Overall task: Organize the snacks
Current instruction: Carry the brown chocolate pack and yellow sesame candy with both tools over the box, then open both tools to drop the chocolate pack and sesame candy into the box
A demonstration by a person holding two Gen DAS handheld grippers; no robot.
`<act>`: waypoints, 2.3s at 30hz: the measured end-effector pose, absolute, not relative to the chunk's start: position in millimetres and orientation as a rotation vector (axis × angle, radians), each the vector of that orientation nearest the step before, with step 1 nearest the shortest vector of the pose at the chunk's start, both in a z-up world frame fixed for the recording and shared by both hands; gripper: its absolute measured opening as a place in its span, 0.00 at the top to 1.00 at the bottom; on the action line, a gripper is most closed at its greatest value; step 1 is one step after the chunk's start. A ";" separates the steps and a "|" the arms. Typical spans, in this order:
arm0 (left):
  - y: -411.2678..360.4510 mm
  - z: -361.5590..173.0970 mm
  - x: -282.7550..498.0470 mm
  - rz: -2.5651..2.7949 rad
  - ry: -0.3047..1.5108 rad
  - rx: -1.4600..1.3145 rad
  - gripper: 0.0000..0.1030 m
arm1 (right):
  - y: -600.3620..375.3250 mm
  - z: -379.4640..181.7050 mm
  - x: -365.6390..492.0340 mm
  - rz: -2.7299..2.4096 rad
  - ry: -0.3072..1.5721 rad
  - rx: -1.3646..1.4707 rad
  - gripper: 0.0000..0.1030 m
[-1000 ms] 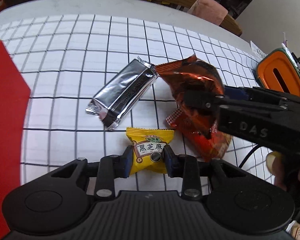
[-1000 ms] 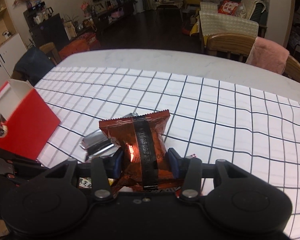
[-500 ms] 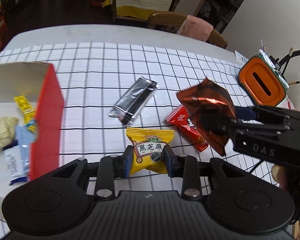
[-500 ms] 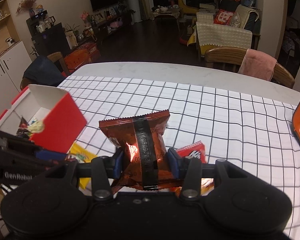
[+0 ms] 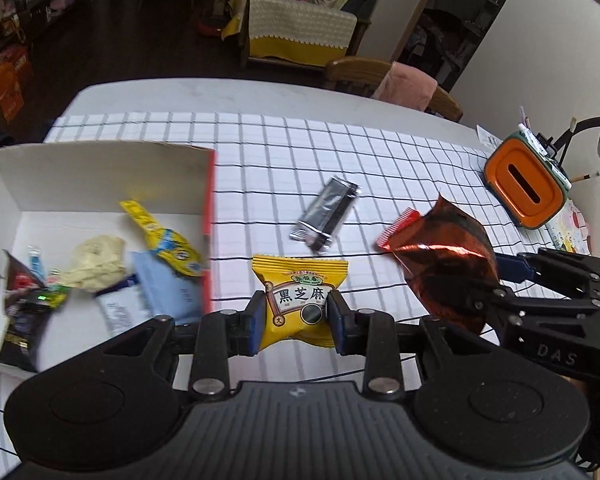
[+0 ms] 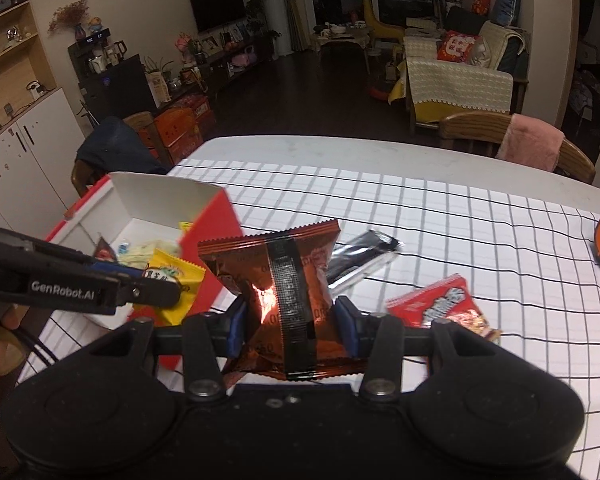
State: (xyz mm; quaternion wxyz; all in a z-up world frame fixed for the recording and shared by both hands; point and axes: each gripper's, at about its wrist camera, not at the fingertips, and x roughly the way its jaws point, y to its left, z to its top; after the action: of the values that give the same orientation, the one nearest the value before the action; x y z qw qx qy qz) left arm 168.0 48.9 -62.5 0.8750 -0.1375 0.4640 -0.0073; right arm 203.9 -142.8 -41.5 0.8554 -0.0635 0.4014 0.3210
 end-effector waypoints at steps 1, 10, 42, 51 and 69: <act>55.0 -61.1 165.4 -0.013 0.966 -0.287 0.69 | -137.3 -39.8 200.3 0.677 0.842 -0.134 0.57; 111.2 -53.0 141.9 0.015 0.944 -0.285 0.69 | -85.6 -34.4 171.4 0.689 0.831 -0.146 0.57; 259.1 -106.6 132.7 0.179 1.038 -0.173 0.69 | 98.7 -98.8 163.6 0.707 0.895 -0.361 0.57; 250.3 -128.5 141.2 0.158 1.082 -0.125 0.69 | 110.8 -125.8 163.9 0.701 0.942 -0.412 0.57; 254.4 -133.8 134.8 0.158 1.087 -0.176 0.56 | 104.4 -118.7 159.1 0.727 0.943 -0.380 0.54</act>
State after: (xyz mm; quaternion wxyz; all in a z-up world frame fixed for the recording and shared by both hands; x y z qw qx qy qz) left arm 134.8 254.4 -133.8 0.8491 -0.0837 0.5161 0.0752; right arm 159.1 104.4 -118.7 0.8109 -0.1777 0.4416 0.3403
